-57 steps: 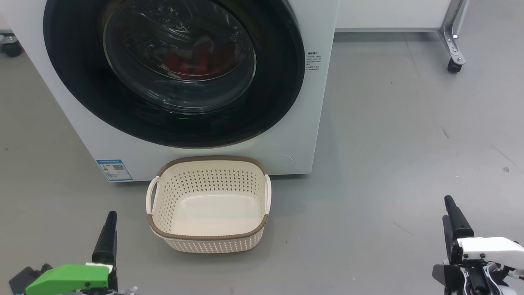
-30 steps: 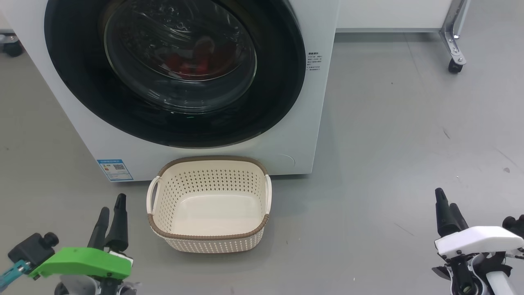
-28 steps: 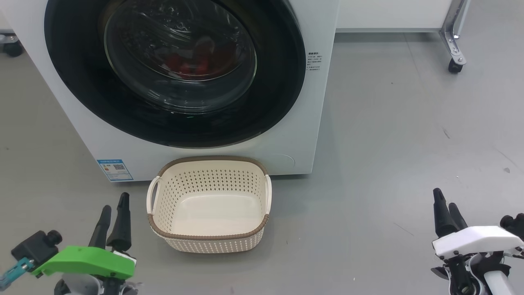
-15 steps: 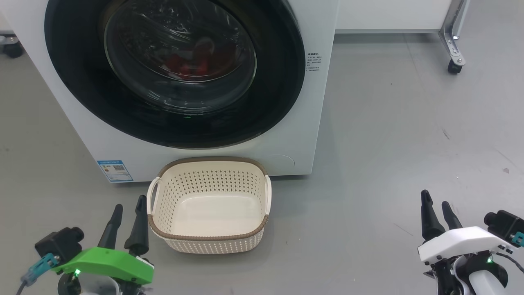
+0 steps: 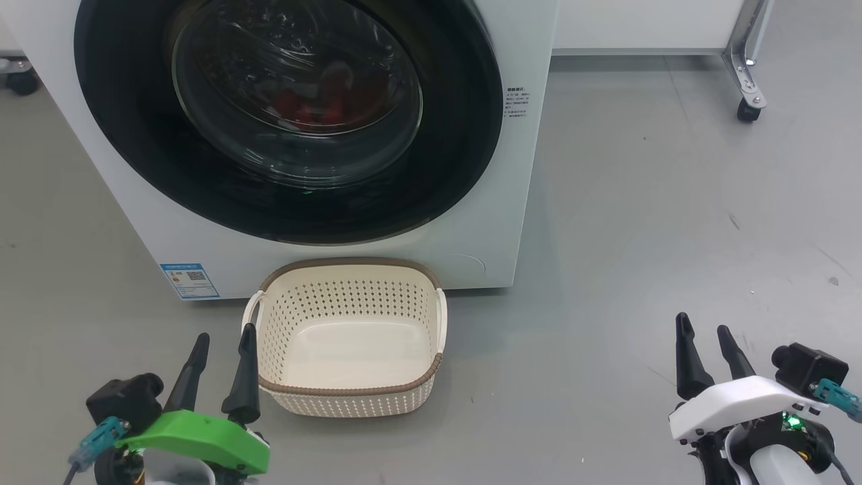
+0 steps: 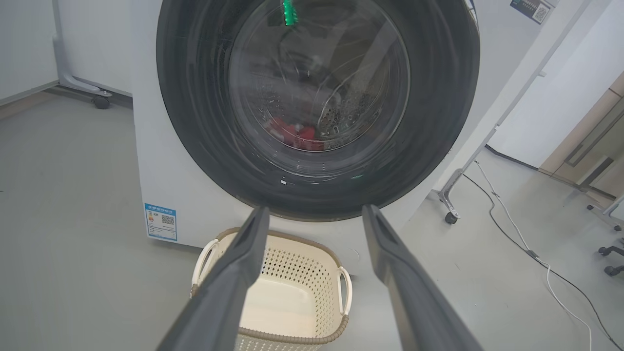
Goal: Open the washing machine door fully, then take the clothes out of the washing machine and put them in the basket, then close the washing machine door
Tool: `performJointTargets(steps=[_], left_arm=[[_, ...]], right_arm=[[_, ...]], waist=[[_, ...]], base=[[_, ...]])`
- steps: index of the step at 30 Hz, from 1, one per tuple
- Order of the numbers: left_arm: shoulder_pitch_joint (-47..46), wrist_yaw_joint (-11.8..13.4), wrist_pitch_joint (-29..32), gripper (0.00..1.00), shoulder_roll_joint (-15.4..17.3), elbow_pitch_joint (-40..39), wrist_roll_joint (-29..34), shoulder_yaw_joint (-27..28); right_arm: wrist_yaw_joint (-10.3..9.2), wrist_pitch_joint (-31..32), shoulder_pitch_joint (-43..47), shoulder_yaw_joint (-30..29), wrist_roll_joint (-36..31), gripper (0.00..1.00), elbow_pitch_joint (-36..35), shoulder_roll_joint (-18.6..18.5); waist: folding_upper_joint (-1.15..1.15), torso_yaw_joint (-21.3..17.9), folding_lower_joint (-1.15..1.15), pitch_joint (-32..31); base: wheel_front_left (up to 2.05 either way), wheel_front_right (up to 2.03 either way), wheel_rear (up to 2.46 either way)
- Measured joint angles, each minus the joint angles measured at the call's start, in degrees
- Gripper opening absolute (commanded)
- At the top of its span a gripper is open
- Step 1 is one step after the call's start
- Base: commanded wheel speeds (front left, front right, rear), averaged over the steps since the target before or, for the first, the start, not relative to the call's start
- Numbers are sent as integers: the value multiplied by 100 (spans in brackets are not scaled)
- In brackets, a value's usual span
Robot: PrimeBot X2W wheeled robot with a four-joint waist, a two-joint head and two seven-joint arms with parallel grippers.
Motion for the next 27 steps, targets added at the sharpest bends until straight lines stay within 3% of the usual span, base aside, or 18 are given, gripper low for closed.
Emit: performJointTargets(steps=[27], left_arm=[[7,196,-436,100,-125,45,1475,-229]], right_arm=[[-260,-430,1,354,-1707,100,-132,67]], waist=[[0,-2,0,2]], base=[[0,0,0]])
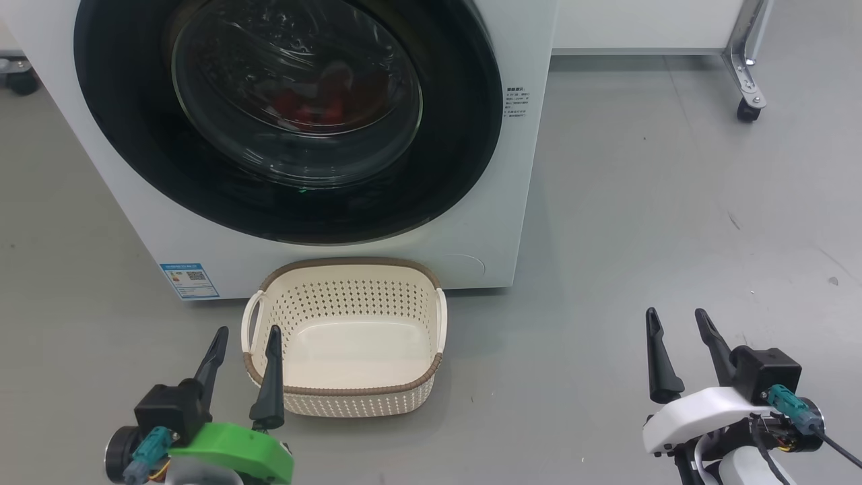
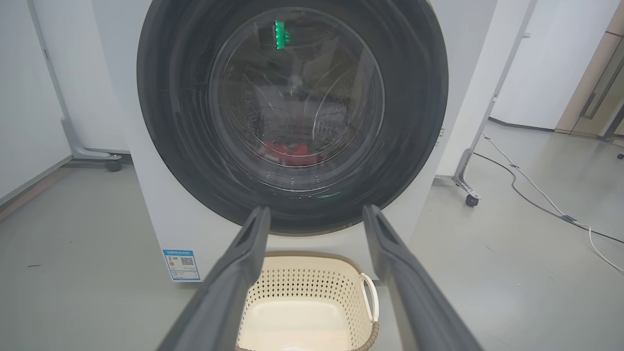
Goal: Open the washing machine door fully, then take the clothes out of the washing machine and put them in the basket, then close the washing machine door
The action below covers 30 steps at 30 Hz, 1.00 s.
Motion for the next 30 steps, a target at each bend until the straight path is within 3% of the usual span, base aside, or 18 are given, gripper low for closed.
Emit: performJointTargets(steps=[10,30], left_arm=[[12,164,-148,100,-56,118,511,-26],[14,204,-148,100,-121,291,530,15]], right_arm=[[-92,-155,12,52,-612,100,-51,23],[-91,-160,77,-129,-642,100,-66,170]], waist=[[0,14,0,3],[0,15,0,8]], base=[[0,0,0],[0,0,0]])
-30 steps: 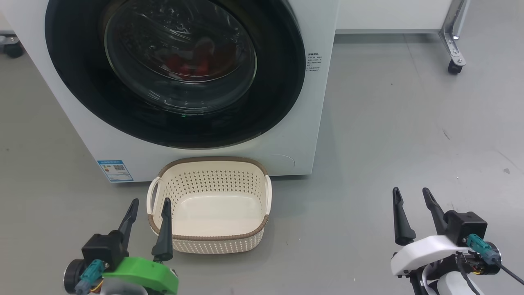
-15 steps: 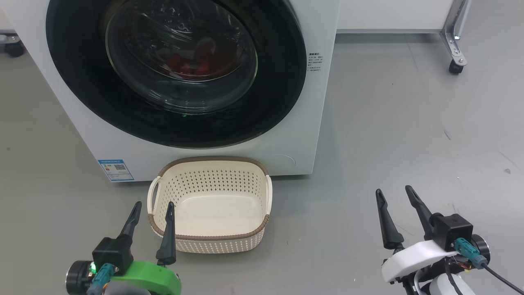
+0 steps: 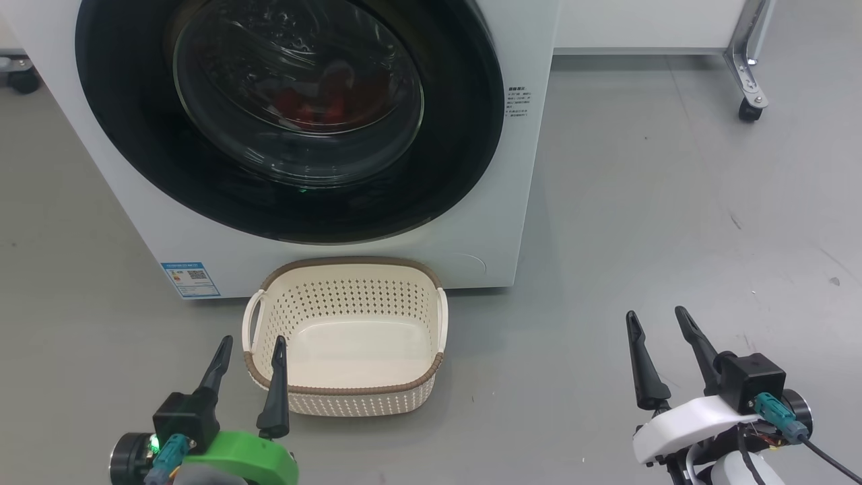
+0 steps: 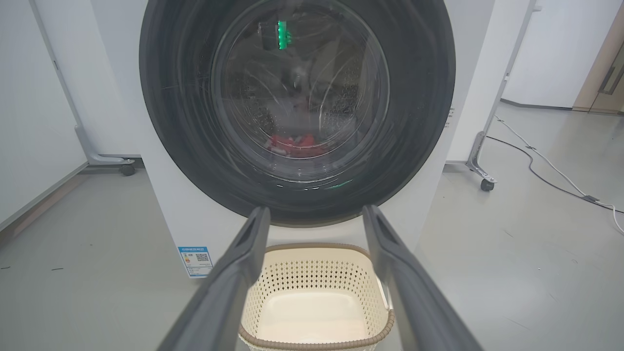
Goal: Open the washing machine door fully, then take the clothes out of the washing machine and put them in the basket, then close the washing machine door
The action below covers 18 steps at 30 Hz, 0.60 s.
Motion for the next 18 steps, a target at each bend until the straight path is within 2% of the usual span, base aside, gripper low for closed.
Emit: performJointTargets(steps=[15,16,17,18], left_arm=[[0,0,0,100,-24,52,0,27],[0,0,0,100,-27,54,0,30],[0,0,0,100,-29,57,0,31],[0,0,-1,100,-30,62,0,32]], right_arm=[[51,0,18,-51,-67,100,3,51],[59,0,19,-55,-67,43,3,58],[74,0,19,-68,-67,0,-2,74],[79,0,19,-81,-67,0,-12,87]], waist=[[0,-2,0,17],[0,-1,0,17],[0,-1,0,18],[0,-1,0,18]], base=[[0,0,0],[0,0,0],[0,0,0],[0,0,0]])
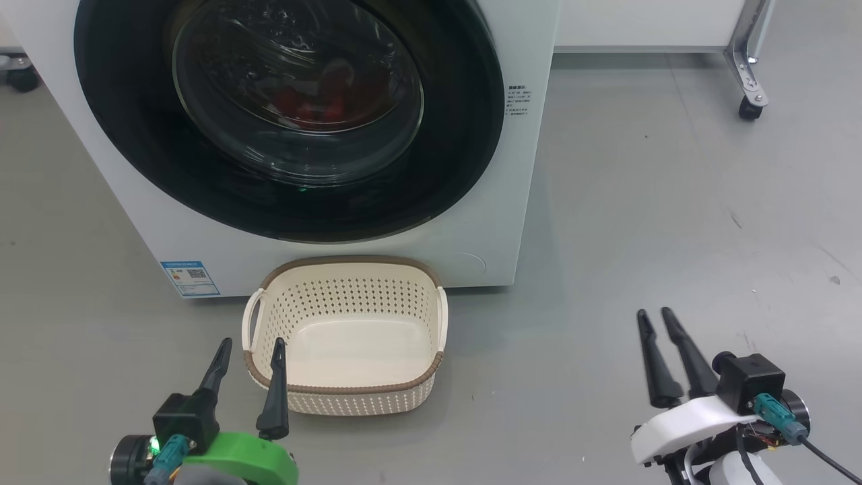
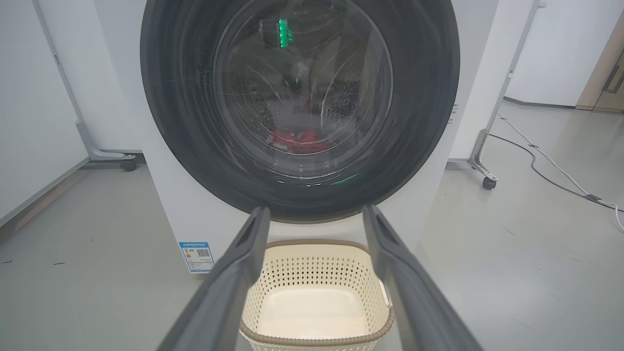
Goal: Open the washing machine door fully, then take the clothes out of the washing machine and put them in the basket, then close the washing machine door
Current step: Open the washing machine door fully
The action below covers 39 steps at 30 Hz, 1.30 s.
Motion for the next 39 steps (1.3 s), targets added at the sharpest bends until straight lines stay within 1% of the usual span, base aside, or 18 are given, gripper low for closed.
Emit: performJointTargets(steps=[5,9,11,14,17,19,20,21,25,33,39], left_arm=[[0,0,1,100,-4,7,1,4],[0,0,1,100,-8,7,2,8],[0,0,0,100,-12,4,2,9],[-2,0,0,100,-18,-15,29,5],[-5,0,1,100,-21,-35,34,4],[-7,0,1,100,-22,-55,47,5],[-12,0,1,100,-23,-82,47,7],[-16,0,1,100,-24,-91,47,9],[-40,-1,0,100,-26,-163,78,4],[-268,-3,0,100,-54,-324,135,-27],[-413,-18,0,100,-76,-465,237,-33]], right_arm=[[34,0,0,-43,1,0,-12,30],[101,0,0,-111,36,0,-27,55],[166,0,0,-135,101,0,-68,73],[249,0,-2,-263,353,0,-113,140],[379,0,-7,-419,757,0,-120,236],[480,0,-18,-533,1111,0,-115,290],[593,0,-40,-623,1472,0,-108,319],[650,0,-60,-670,1669,0,-91,341],[787,37,-242,-862,2503,0,-69,387],[881,628,-824,-1202,4252,0,-42,383],[881,1146,-1481,-1461,5511,0,-45,374]], waist=[[0,3,0,3],[0,7,0,12],[0,11,0,24],[0,19,0,74],[0,35,0,138],[0,48,0,187],[0,60,0,243],[0,65,0,273],[0,89,0,412],[0,160,0,746],[0,219,0,1047]], base=[[0,0,0],[0,0,0],[0,0,0],[0,0,0],[0,0,0],[0,0,0],[0,0,0],[0,0,0],[0,0,0],[0,0,0],[0,0,0]])
